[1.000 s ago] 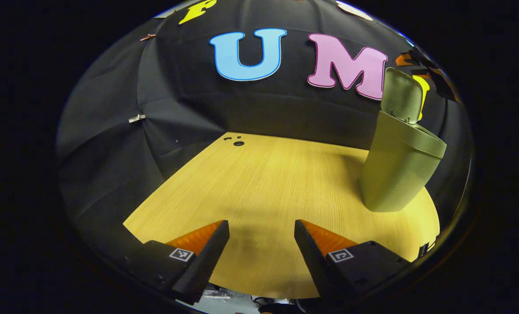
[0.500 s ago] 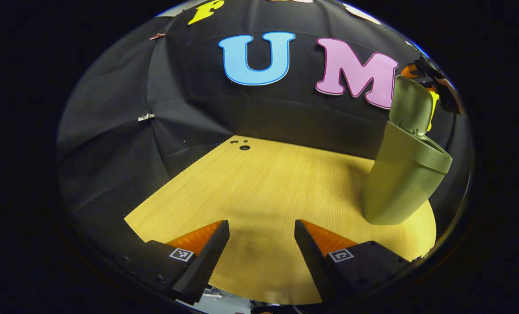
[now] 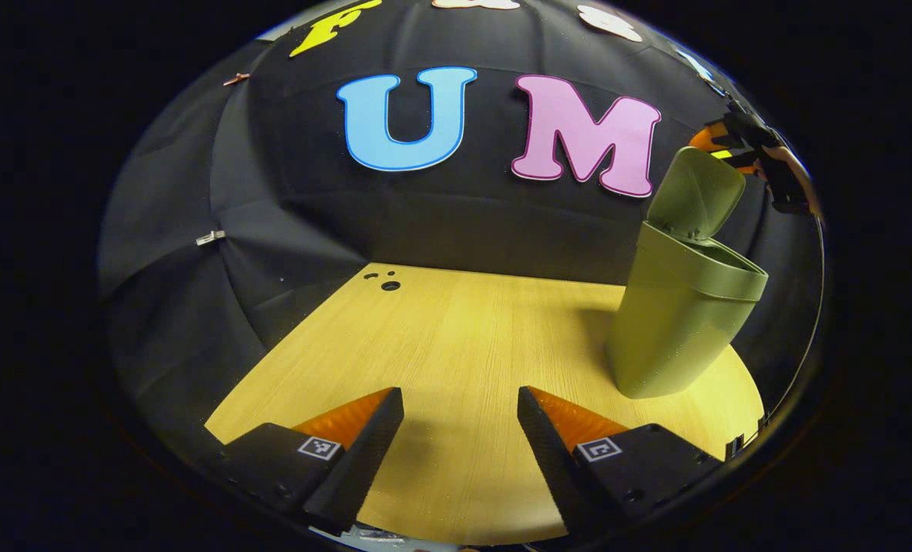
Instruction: Press the lid of the desktop garbage bin to open it, pick up the crumpled paper on the desktop and throw it into the bin, then pick up the pop can on the desktop and drop it into the bin, and finally close the garbage bin lid.
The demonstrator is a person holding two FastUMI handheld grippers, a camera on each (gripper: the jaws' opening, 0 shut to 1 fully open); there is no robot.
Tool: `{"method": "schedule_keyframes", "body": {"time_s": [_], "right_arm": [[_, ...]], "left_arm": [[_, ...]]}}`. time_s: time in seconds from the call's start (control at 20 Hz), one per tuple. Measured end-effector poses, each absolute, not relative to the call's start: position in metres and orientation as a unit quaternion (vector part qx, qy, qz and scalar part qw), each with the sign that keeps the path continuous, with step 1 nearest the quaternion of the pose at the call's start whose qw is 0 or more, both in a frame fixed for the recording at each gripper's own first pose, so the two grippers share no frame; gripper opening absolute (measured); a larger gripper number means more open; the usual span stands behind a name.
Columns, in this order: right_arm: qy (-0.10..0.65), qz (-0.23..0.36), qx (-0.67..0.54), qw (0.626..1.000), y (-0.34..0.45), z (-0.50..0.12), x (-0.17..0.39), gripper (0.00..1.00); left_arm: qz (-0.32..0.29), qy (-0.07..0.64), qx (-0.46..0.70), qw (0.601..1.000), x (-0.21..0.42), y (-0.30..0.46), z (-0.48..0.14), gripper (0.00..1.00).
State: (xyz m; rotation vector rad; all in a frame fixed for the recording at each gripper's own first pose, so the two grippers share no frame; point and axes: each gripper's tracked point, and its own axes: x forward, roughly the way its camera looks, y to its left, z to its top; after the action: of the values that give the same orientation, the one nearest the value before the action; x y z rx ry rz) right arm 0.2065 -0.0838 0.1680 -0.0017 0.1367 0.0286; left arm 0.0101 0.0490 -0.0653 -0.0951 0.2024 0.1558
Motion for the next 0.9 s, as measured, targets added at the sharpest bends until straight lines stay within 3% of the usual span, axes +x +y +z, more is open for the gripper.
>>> {"method": "schedule_keyframes", "body": {"time_s": [0.55, 0.9], "right_arm": [[0.101, -0.034, -0.035, 0.994, -0.086, 0.069, 0.154, 0.93], [0.122, -0.053, 0.012, 0.991, -0.082, 0.023, 0.142, 0.94]], "left_arm": [[0.064, 0.112, -0.037, 0.991, -0.008, 0.090, -0.096, 0.96], [0.039, 0.112, -0.023, 0.993, -0.011, 0.084, -0.101, 0.96]]}}
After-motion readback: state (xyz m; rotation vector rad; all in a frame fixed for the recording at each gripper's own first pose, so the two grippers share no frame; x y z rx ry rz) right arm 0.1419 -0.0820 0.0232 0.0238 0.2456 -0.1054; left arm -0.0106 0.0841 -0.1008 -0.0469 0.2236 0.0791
